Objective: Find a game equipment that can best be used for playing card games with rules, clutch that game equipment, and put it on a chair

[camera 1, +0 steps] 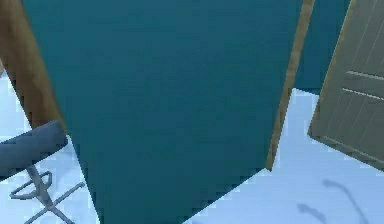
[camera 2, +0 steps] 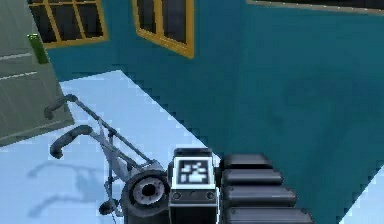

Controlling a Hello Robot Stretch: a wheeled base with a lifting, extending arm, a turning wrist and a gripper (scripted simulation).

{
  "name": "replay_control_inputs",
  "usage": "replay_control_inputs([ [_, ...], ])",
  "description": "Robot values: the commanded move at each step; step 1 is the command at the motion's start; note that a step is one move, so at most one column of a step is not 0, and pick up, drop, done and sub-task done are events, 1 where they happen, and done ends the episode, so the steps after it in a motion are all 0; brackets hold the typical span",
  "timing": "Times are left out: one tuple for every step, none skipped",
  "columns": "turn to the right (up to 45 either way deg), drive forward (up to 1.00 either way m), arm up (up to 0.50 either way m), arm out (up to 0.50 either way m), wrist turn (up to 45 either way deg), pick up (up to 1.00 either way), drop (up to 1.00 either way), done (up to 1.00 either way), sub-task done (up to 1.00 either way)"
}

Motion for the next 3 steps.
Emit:
replay_control_inputs([
  [0.0, 0.25, 0.0, 0.0, 0.0, 0.0, 0.0, 0.0, 0.0],
  [6.0, 0.0, 0.0, 0.0, 0.0, 0.0, 0.0, 0.0, 0.0],
  [0.0, 0.45, 0.0, 0.0, 0.0, 0.0, 0.0, 0.0, 0.0],
])
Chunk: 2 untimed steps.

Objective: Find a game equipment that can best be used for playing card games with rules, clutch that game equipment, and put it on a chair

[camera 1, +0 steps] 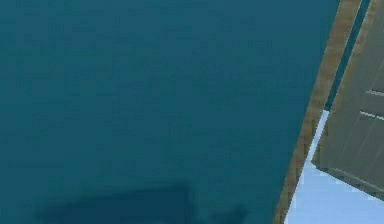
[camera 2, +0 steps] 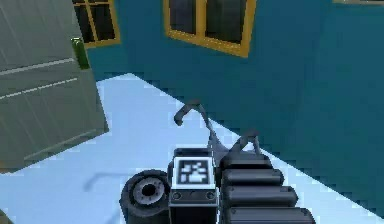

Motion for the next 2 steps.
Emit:
replay_control_inputs([
  [45.0, 0.0, 0.0, 0.0, 0.0, 0.0, 0.0, 0.0, 0.0],
  [15.0, 0.0, 0.0, 0.0, 0.0, 0.0, 0.0, 0.0, 0.0],
])
